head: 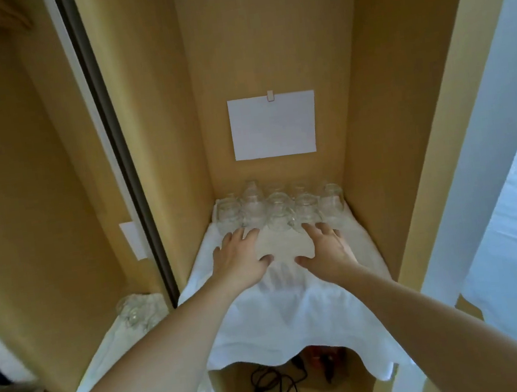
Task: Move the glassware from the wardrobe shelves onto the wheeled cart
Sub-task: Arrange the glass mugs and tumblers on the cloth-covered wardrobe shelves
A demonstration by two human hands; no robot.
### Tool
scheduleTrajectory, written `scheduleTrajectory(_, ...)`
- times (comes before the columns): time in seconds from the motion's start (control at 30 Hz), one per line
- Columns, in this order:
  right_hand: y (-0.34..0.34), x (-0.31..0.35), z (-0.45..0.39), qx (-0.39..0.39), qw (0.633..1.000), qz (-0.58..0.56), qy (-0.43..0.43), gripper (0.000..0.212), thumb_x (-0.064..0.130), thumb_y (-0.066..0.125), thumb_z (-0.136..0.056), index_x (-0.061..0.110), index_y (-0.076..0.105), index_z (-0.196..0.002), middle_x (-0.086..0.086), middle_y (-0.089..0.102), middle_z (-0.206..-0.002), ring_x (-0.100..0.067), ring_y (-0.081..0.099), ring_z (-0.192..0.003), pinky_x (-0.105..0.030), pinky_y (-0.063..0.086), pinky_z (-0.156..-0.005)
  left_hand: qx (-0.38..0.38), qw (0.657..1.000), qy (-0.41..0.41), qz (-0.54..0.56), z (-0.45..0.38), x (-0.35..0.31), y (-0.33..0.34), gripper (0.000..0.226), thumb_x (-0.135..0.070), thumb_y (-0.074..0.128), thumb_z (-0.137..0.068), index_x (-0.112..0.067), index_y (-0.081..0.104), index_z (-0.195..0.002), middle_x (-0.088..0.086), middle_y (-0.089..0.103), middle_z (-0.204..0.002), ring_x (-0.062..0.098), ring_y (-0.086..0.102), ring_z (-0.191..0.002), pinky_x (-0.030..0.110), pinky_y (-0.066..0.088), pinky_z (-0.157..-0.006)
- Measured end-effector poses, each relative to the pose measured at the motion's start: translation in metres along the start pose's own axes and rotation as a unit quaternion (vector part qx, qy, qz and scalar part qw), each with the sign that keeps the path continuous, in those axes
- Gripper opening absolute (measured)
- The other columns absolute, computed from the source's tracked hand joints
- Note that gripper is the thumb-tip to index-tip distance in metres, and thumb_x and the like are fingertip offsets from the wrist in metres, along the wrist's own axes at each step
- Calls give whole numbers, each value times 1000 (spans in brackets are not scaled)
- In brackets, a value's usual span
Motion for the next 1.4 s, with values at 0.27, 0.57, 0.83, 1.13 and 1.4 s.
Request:
scheduleTrajectory(0.27, 16, 84, 10, 11, 998, -3, -66, 84, 51, 66, -91, 30, 21, -158, -5, 26, -162, -33, 26, -146, -47, 37, -114, -38, 998, -41, -11, 44, 74, -49, 67, -59, 57, -93, -28, 39, -149, 2, 40, -152, 30, 35, -141, 49, 41, -106)
scheduleTrajectory(0.57, 73, 218, 18, 33, 993, -43, -107, 83, 48, 67, -91, 27, 23, -159, -6, 28, -160, -33, 31, -142, -44, 37, -113, -38, 996, -81, -24, 89, 198, -96, 70, -54, 58, -94, -29, 34, -154, 8, 24, -165, 31, 22, -150, 48, 33, -116)
scheduleTrajectory(0.83, 133, 317, 37, 72, 990, -49, -110, 81, 49, 66, -90, 28, 26, -157, -6, 35, -153, -35, 37, -136, -45, 39, -111, -21, 992, -125, -8, 117, 313, -113, 77, -61, 57, -92, -32, 28, -157, 6, 20, -167, 31, 19, -152, 52, 29, -118)
scheduleTrajectory(1.13, 206, 389, 50, 99, 991, -52, -69, 81, 53, 66, -89, 29, 28, -156, -4, 35, -155, -32, 34, -140, -44, 38, -112, 13, 991, -131, 16, 136, 407, -94, 78, -60, 59, -91, -30, 29, -157, 7, 22, -166, 32, 22, -151, 49, 30, -118)
scheduleTrajectory(1.4, 271, 386, 53, 173, 984, -28, -23, 80, 49, 65, -91, 28, 25, -158, -3, 30, -159, -32, 30, -144, -42, 34, -116, 65, 986, -142, 65, 126, 447, -33, 71, -50, 63, -92, -25, 36, -152, 10, 32, -159, 34, 34, -143, 49, 37, -113)
Point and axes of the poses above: each hand's wrist, its own z-axis away from the middle knuckle, its own y-axis out of the palm, x = y × z, the point moved 3 cm from there along -z, towards the middle knuckle
